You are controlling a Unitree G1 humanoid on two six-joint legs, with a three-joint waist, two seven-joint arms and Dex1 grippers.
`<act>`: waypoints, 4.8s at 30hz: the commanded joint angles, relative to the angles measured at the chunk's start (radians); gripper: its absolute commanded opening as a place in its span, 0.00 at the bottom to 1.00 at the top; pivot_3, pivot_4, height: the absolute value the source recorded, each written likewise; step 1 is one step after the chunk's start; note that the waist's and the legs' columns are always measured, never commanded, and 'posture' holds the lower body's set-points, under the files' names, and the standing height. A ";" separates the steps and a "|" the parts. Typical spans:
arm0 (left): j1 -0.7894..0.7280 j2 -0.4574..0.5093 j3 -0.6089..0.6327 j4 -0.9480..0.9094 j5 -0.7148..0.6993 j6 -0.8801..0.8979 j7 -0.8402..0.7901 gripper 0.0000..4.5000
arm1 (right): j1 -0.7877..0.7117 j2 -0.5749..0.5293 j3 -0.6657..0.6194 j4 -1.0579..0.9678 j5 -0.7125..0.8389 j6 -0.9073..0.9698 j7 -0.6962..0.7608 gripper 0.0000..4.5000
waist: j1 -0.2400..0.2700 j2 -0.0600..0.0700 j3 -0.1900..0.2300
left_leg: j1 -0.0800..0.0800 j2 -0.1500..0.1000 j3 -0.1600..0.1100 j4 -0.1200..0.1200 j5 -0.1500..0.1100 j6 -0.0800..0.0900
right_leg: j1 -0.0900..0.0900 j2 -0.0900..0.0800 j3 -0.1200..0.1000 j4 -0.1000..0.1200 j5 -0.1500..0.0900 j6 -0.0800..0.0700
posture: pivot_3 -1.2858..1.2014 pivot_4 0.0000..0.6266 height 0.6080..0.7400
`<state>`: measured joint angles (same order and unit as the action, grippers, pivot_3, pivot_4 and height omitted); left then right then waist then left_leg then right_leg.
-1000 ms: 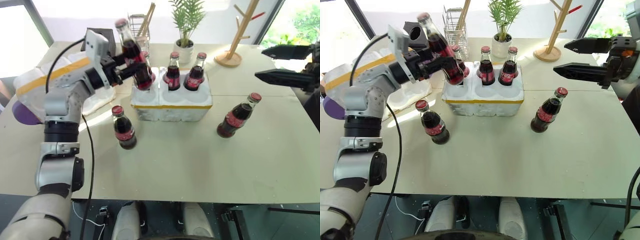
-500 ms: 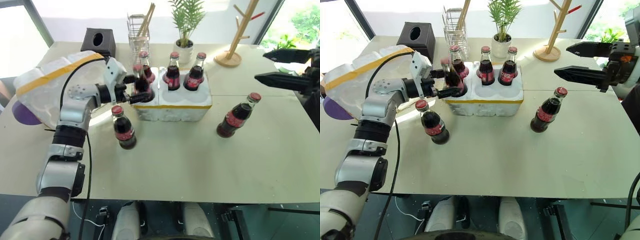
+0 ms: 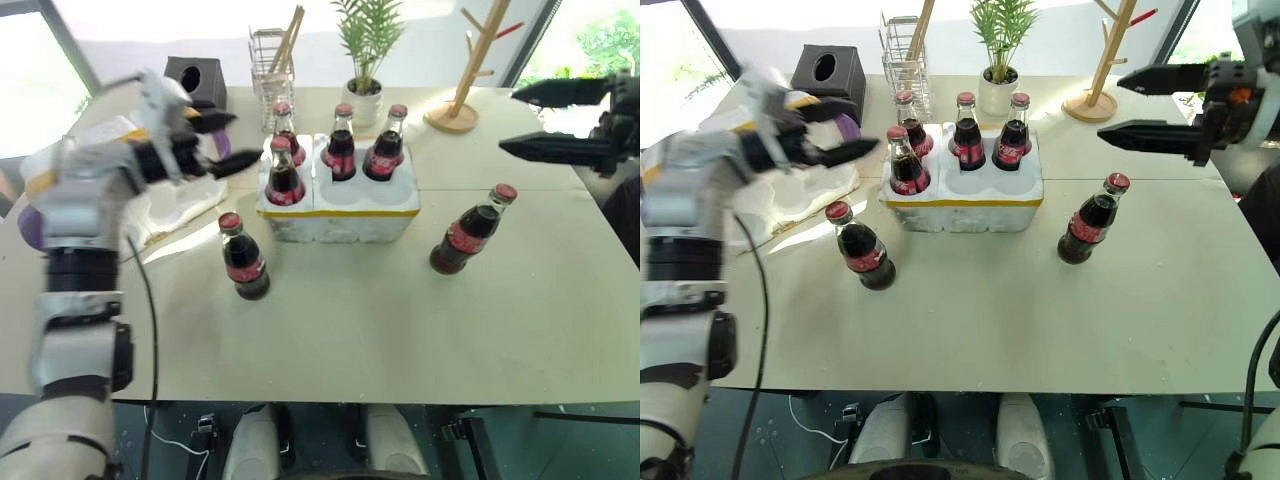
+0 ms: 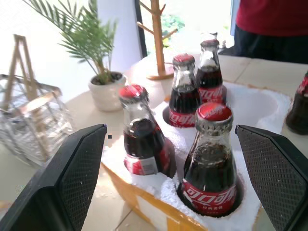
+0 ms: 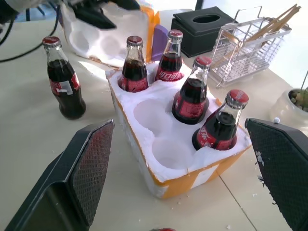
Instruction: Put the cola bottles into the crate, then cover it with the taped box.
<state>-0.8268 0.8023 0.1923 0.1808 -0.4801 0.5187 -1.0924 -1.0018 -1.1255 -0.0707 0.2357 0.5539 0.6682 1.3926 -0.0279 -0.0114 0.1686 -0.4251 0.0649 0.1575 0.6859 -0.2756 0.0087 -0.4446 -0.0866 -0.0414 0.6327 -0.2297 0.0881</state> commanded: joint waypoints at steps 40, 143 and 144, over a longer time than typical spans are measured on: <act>0.512 -0.107 -0.111 -0.353 0.030 -0.167 0.063 0.82 | -0.096 0.089 0.045 -0.006 -0.070 0.016 0.163 1.00 | 0.012 0.001 0.000 | 0.000 -0.001 0.001 0.000 0.000 -0.001 | 0.000 -0.001 0.000 0.000 0.000 -0.001 | 0.52 0.24 1.00; 0.047 -0.015 -0.146 -0.406 -0.274 0.292 -0.098 0.99 | 0.960 0.532 -0.518 -0.527 0.067 0.039 -0.669 1.00 | 0.038 0.001 0.000 | 0.001 -0.001 -0.015 0.012 -0.005 0.008 | 0.012 0.004 -0.003 -0.001 0.000 0.000 | 0.52 0.24 1.00; 0.046 -0.016 -0.146 -0.404 -0.273 0.292 -0.098 0.99 | 0.958 0.538 -0.496 -0.512 0.055 0.024 -0.674 1.00 | 0.037 0.000 0.000 | 0.001 -0.001 -0.015 0.012 -0.005 0.008 | 0.012 0.004 -0.003 -0.001 0.000 0.000 | 0.52 0.24 1.00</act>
<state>-0.7702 0.7844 0.0413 -0.2148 -0.7536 0.8347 -1.1938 -0.0380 -0.5974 -0.5789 -0.2839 0.6107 0.7276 0.7266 0.0095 -0.0109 0.1682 -0.4237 0.0640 0.1422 0.6980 -0.2806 0.0169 -0.4324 -0.0828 -0.0440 0.6320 -0.2297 0.0884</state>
